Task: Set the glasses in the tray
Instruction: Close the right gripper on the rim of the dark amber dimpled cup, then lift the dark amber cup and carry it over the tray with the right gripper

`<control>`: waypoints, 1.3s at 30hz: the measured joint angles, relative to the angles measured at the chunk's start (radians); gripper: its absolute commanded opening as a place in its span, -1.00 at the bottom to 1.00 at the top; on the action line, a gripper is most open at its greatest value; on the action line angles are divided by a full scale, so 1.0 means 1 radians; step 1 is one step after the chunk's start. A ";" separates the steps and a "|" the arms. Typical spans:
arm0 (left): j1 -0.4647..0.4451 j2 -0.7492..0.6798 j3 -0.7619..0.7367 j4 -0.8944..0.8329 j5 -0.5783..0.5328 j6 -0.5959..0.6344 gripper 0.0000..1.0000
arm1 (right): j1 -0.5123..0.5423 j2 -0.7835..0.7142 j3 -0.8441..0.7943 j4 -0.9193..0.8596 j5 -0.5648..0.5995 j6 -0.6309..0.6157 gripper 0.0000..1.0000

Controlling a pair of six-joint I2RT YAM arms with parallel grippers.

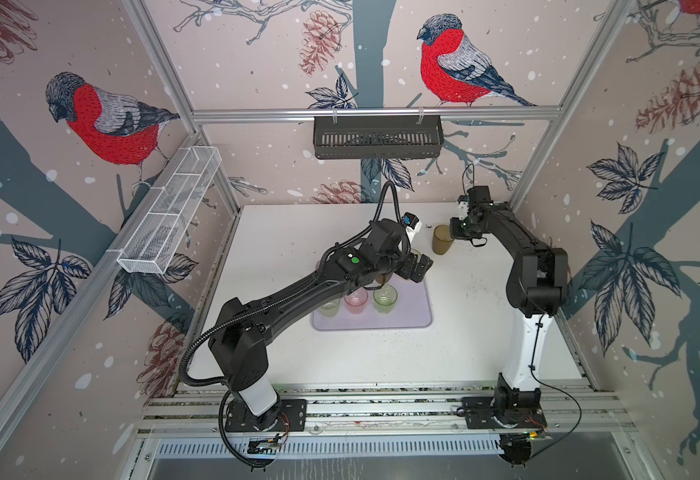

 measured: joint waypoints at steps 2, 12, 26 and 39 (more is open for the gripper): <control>0.000 -0.005 -0.006 0.001 0.000 -0.010 0.96 | 0.000 -0.002 0.000 0.000 0.004 0.000 -0.70; 0.000 -0.039 -0.030 0.004 -0.020 -0.013 0.96 | 0.000 -0.015 -0.019 0.000 0.012 0.000 -0.80; -0.001 -0.089 -0.077 0.005 -0.042 -0.022 0.96 | 0.000 -0.068 -0.055 -0.001 0.025 0.000 -0.84; -0.002 -0.176 -0.169 0.006 -0.061 -0.050 0.96 | 0.004 -0.176 -0.116 -0.009 0.045 -0.016 -0.84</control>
